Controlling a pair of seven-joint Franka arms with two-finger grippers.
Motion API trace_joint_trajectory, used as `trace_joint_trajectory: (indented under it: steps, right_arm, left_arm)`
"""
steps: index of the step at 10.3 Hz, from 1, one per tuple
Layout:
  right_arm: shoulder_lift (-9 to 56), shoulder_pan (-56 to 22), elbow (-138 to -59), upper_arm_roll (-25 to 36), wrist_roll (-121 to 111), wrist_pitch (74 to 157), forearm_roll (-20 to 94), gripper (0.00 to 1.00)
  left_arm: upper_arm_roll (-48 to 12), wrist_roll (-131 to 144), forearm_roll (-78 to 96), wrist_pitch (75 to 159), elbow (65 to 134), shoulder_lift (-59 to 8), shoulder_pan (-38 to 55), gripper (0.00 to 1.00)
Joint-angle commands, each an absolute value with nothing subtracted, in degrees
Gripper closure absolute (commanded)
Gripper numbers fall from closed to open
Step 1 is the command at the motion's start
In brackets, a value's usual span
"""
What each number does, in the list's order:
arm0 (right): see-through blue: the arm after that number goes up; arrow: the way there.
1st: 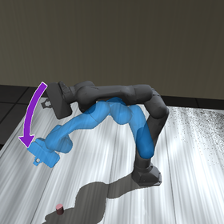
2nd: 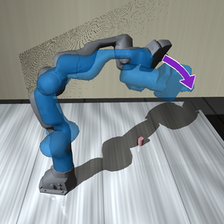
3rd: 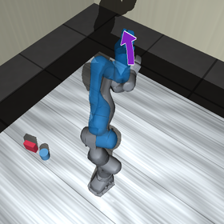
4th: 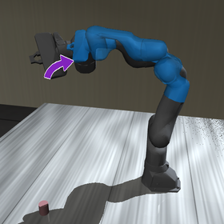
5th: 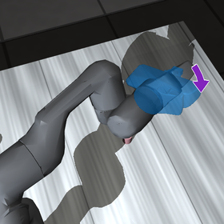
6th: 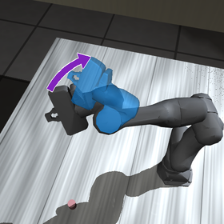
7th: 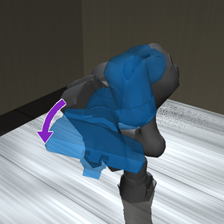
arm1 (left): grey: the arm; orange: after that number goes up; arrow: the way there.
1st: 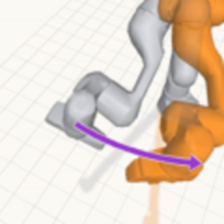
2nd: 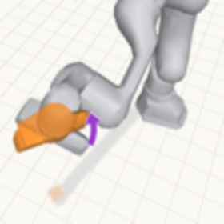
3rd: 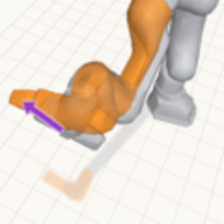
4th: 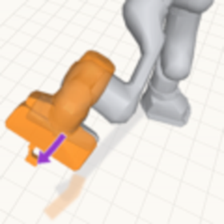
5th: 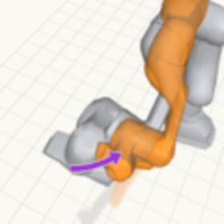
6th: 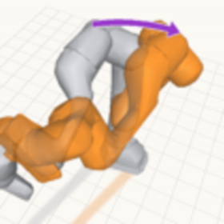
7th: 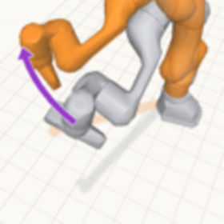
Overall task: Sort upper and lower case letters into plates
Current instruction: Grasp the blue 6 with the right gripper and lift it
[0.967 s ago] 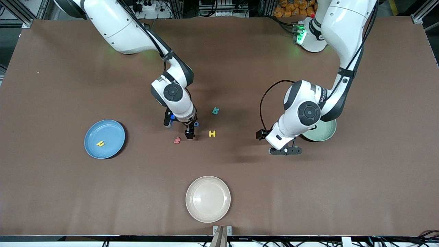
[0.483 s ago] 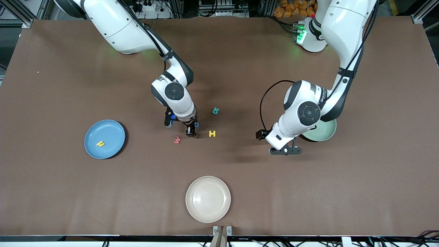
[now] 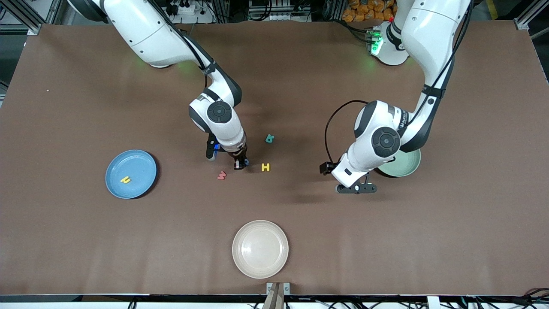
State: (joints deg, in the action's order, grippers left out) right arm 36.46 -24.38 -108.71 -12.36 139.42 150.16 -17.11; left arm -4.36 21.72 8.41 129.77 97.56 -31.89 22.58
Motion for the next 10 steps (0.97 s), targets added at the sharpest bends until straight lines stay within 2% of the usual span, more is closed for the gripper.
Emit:
trace_joint_trajectory:
  steps: [1, 3, 6, 8, 10]
  right_arm:
    - [34.12, -21.46, -108.98, -12.13, 137.22, 146.10, -19.78, 1.00]
    - [30.08, -16.81, -108.90, -12.65, 131.87, 141.52, -19.08, 1.00]
    - [27.60, -11.53, -108.90, -12.66, 121.94, 140.55, -18.02, 1.00]
    - [25.41, -7.40, -108.98, -12.66, 109.93, 133.55, -18.02, 1.00]
    - [24.44, -4.67, -108.90, -12.57, 100.42, 125.72, -17.23, 1.00]
  left_arm:
    - [-4.39, 22.94, 6.86, 128.94, 96.77, -32.17, 22.59, 0.00]
    - [-4.31, 22.76, 6.86, 128.94, 96.86, -32.08, 22.50, 0.00]
    - [-4.31, 22.68, 6.86, 128.94, 96.68, -32.34, 23.11, 0.00]
    - [-4.39, 23.63, 5.80, 129.46, 95.98, -33.83, 26.43, 0.00]
    - [-4.31, 28.01, 5.45, 131.56, 92.22, -37.51, 29.96, 0.00]
